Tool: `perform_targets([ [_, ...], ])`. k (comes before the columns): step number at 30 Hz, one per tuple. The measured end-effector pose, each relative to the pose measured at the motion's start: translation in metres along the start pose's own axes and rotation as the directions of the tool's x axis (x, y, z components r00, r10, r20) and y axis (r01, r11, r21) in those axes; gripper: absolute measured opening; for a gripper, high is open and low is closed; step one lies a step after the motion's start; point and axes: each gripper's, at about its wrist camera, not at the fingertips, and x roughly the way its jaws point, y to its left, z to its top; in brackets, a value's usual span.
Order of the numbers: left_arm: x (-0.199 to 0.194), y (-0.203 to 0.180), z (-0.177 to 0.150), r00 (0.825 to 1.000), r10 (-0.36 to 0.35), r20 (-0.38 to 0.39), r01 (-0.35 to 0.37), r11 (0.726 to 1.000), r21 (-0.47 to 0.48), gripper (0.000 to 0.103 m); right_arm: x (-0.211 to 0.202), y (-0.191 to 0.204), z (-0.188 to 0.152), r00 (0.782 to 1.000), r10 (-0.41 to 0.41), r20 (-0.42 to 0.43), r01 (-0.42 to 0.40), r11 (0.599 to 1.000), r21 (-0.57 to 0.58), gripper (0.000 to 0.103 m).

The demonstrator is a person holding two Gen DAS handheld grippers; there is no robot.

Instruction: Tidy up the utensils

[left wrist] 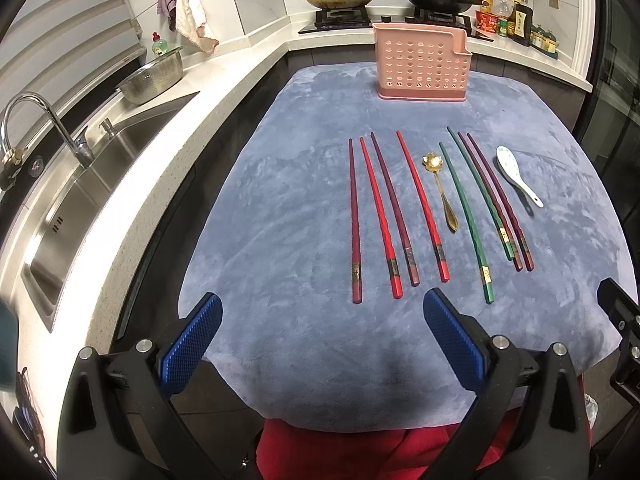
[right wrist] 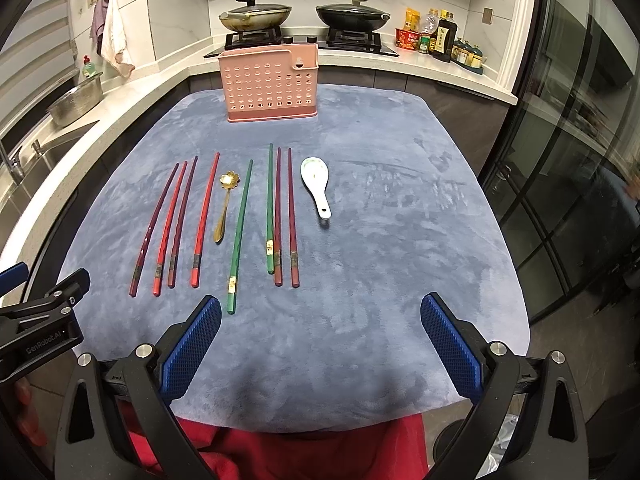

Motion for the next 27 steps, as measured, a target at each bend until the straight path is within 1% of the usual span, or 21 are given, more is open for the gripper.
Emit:
perform_targets([
  [27,-0.0018,-0.0015,0.0012,1.0,-0.002,-0.003,0.002,1.0,0.002,0.096,-0.0002,-0.001,-0.001,1.0,-0.001,-0.003,0.001,1.0,0.004,0.096],
])
